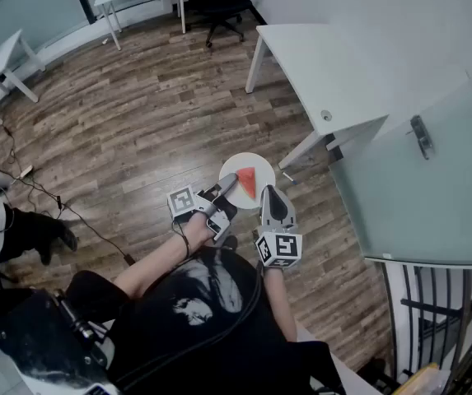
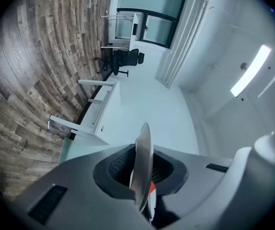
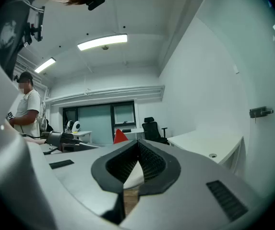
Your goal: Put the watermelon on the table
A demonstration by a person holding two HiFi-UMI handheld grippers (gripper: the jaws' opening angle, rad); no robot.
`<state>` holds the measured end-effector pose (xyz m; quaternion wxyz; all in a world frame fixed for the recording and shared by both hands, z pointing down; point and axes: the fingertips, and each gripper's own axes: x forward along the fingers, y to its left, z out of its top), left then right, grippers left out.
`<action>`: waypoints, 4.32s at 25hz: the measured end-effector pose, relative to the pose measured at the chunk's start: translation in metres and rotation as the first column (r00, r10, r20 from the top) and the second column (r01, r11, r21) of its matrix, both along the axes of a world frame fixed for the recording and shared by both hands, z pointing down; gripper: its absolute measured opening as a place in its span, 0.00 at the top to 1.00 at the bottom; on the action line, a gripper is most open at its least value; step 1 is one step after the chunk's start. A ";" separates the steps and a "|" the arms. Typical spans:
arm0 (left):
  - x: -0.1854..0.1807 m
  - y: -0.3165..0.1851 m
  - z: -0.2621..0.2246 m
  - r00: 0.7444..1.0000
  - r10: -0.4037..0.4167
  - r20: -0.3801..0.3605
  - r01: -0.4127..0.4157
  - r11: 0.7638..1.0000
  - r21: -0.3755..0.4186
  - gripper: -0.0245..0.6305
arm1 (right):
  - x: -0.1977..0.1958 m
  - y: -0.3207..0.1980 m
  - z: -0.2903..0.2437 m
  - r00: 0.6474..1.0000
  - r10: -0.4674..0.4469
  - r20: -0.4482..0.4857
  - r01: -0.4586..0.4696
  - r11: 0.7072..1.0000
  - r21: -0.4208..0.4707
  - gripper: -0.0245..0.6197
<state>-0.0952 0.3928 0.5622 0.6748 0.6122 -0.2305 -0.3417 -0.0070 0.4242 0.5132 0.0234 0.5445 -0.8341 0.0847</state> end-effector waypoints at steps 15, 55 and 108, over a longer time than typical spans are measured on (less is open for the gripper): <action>-0.019 -0.010 0.006 1.000 0.026 -0.009 -0.026 1.000 -0.012 0.90 | -0.017 -0.012 0.005 0.999 0.027 0.046 -0.026 1.000 -0.005 0.94; 0.085 -0.328 0.034 0.999 0.054 0.006 -0.054 0.997 -0.059 0.90 | 0.094 -0.343 0.038 0.998 0.026 0.063 -0.019 0.995 -0.102 0.94; 0.202 -0.914 0.300 0.733 0.365 0.574 -0.100 0.893 -0.439 0.82 | 0.200 -0.833 0.131 0.997 0.073 -0.004 -0.068 0.919 -0.389 0.94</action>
